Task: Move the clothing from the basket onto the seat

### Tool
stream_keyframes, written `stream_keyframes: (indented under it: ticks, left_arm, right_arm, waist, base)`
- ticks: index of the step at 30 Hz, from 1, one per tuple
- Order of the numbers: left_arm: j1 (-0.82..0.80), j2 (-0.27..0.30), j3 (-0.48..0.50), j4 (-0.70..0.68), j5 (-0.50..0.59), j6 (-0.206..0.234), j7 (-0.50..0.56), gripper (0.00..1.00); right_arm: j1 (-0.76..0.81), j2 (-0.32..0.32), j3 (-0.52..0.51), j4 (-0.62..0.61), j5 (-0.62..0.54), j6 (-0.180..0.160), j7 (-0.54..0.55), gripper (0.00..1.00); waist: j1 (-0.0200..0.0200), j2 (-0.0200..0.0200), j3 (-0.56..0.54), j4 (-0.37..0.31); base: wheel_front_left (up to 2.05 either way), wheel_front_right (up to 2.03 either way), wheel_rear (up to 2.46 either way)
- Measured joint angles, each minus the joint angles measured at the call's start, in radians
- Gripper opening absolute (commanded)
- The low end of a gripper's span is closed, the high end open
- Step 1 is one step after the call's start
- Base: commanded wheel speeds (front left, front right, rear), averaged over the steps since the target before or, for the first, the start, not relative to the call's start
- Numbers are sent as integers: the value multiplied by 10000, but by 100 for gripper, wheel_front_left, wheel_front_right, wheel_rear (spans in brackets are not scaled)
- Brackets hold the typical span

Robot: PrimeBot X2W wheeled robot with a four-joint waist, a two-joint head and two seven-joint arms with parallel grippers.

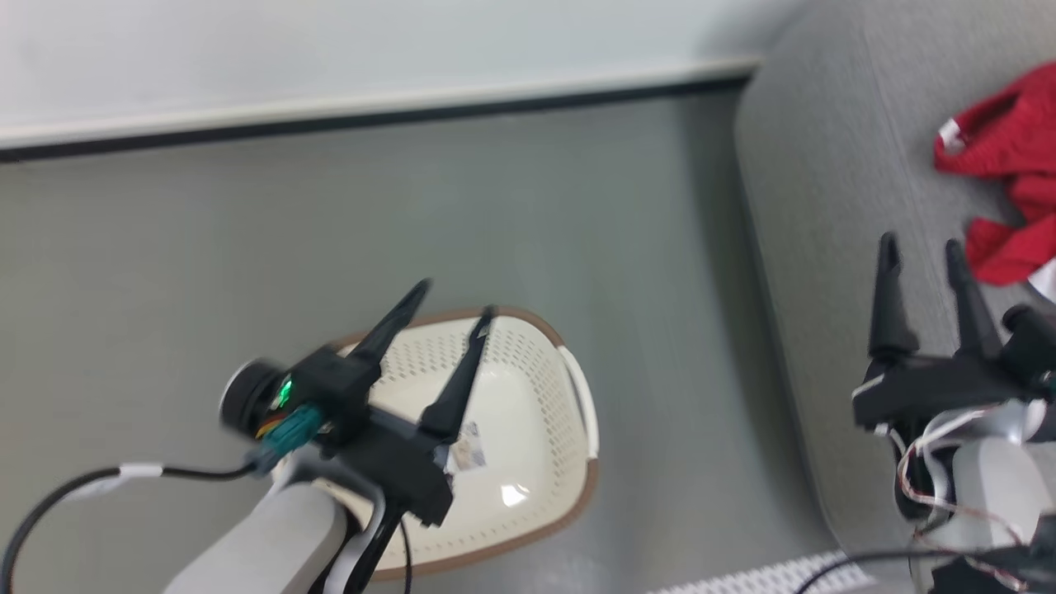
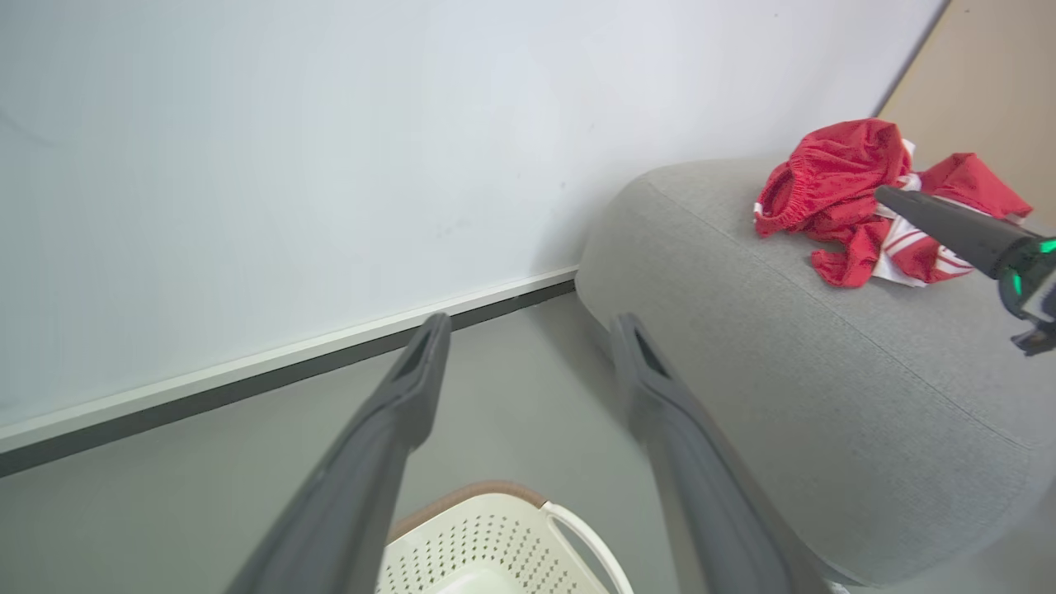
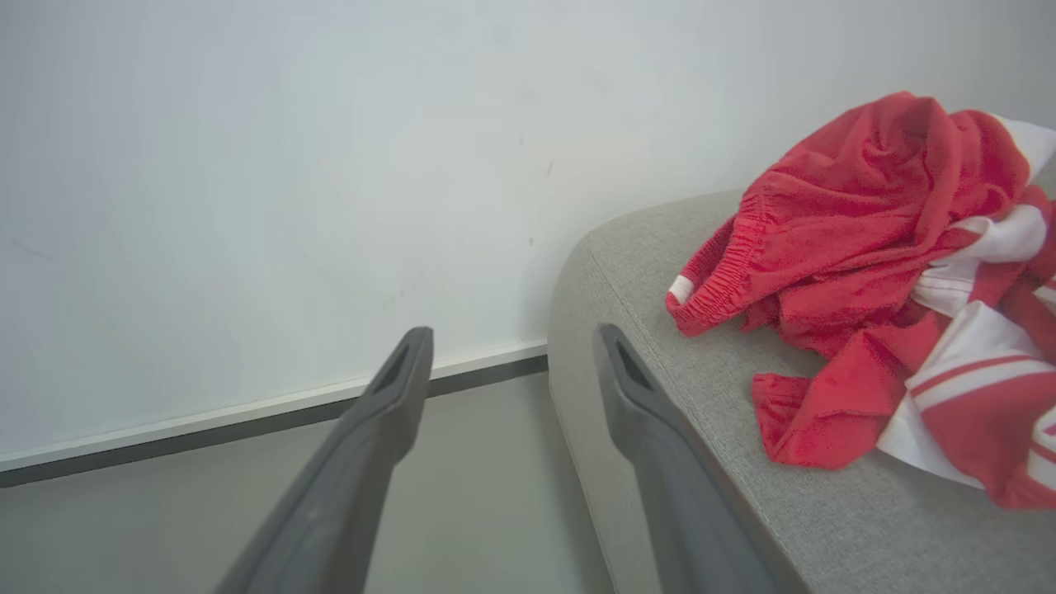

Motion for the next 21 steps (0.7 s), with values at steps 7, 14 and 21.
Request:
stream_keyframes:
  ticks: [7,14,21]
  left_arm:
    - [1423,115,744,491,-364,1049,-863,100]
    - [3457,412,1847,439,-552,1825,-1369,100]
    - [5471,274,3494,-671,2,1766,-1411,100]
  right_arm:
    - [1105,-560,1605,-681,422,0,-617,100]
    - [2495,-924,2646,-853,677,2,-911,100]
    - [3684,-520,2268,-1641,727,2,-951,100]
  waist:
    - [0,0,-997,732]
    - [0,0,-2488,1538]
    - [0,-1,-3719,2080]
  base:
    - [0,0,0]
    - [0,0,0]
    - [0,0,0]
